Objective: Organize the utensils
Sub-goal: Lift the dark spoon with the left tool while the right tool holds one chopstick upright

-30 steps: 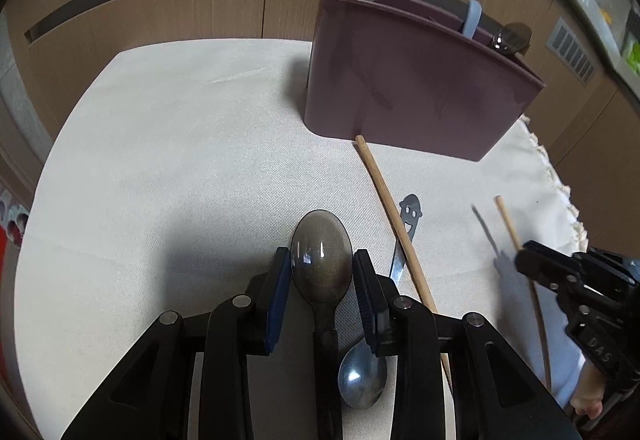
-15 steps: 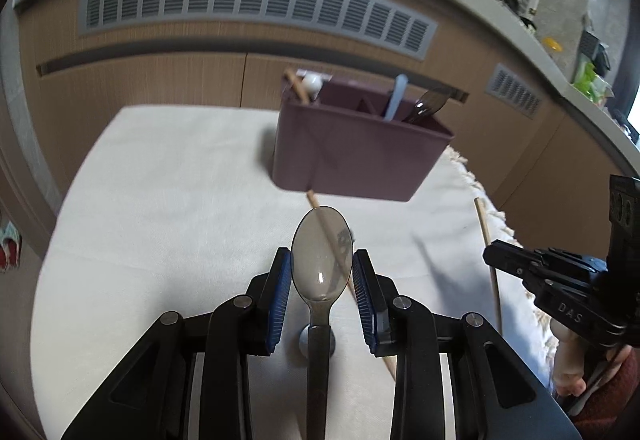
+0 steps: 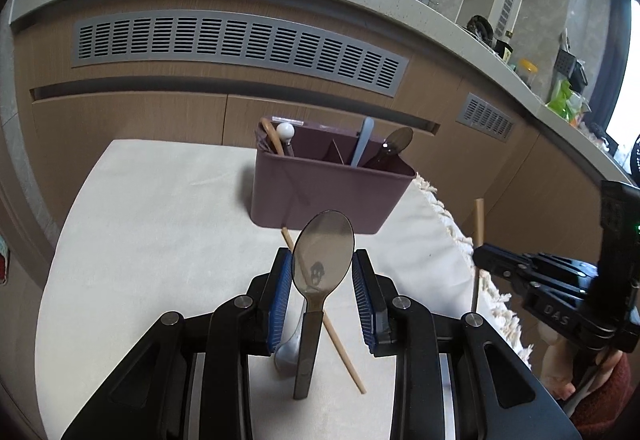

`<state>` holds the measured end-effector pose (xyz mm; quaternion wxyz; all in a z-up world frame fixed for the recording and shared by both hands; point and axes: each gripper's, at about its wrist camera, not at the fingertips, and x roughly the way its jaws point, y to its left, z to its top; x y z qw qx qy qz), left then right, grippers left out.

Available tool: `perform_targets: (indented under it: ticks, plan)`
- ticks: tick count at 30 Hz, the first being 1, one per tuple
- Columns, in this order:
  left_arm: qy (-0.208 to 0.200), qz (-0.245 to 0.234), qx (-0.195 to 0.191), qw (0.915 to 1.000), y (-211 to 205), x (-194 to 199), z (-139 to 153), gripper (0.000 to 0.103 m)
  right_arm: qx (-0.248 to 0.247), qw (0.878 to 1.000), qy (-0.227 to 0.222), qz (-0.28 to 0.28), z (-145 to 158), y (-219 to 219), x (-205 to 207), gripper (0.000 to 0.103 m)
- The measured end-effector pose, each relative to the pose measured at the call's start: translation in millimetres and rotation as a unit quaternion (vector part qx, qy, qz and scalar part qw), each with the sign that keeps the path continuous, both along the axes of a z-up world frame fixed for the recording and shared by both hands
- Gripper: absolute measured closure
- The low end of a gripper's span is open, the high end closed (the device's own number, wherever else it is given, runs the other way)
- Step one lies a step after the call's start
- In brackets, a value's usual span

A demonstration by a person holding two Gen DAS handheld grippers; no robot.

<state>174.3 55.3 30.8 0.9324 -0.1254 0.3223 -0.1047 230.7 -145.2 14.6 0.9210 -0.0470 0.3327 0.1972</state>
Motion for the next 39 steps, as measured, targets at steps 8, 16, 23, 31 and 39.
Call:
perform_targets:
  ticks: [8,16,23,31,39]
  plan:
    - [-0.003,0.002,-0.009,1.0000,5.7,8.2,10.7,0.099,0.003,0.999,-0.032,-0.010,21.7,-9.2,0.2,0.098]
    - [0.044,0.017,-0.018,0.9987,12.5,19.9,-10.7,0.098,0.000,0.999,-0.029,-0.017,18.5,-11.3,5.7,0.098]
    - [0.103,0.024,-0.045,0.9934,19.5,24.1,-38.6,0.095,0.012,0.999,-0.023,-0.021,19.5,-23.8,9.2,0.098]
    - [0.124,-0.020,-0.014,0.9920,5.9,29.1,-50.6,0.078,0.030,0.999,-0.018,-0.032,25.3,-32.9,21.0,0.098]
    - [0.145,0.025,0.006,0.9891,-9.4,73.6,-63.8,0.069,0.024,0.999,-0.040,-0.025,39.2,-30.0,14.8,0.098]
